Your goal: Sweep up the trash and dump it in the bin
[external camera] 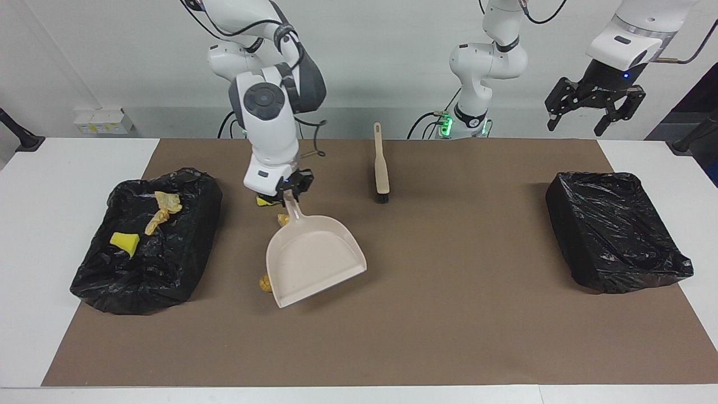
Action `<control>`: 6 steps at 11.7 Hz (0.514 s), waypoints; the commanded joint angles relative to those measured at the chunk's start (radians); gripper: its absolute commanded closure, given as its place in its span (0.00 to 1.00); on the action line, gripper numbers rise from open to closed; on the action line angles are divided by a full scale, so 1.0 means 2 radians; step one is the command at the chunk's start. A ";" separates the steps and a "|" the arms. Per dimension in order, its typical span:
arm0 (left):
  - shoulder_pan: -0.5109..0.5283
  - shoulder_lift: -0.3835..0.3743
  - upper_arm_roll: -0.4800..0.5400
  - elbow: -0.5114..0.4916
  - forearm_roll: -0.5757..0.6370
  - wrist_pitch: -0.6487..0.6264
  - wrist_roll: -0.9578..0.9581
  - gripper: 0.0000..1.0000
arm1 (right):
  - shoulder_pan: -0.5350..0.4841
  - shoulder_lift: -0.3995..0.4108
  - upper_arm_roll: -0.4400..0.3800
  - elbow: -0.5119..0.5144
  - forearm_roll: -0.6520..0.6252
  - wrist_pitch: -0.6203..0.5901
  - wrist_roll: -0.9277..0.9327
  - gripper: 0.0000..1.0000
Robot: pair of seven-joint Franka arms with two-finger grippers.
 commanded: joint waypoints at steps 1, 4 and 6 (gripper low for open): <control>0.005 -0.004 -0.003 0.002 0.006 -0.010 0.001 0.00 | 0.034 0.043 -0.003 0.033 0.027 0.032 0.099 1.00; 0.005 -0.010 -0.001 -0.007 0.007 -0.016 0.001 0.00 | 0.094 0.140 -0.003 0.117 0.021 0.056 0.227 1.00; 0.005 -0.014 -0.002 -0.012 0.007 -0.015 0.002 0.00 | 0.115 0.177 -0.003 0.151 0.018 0.078 0.265 1.00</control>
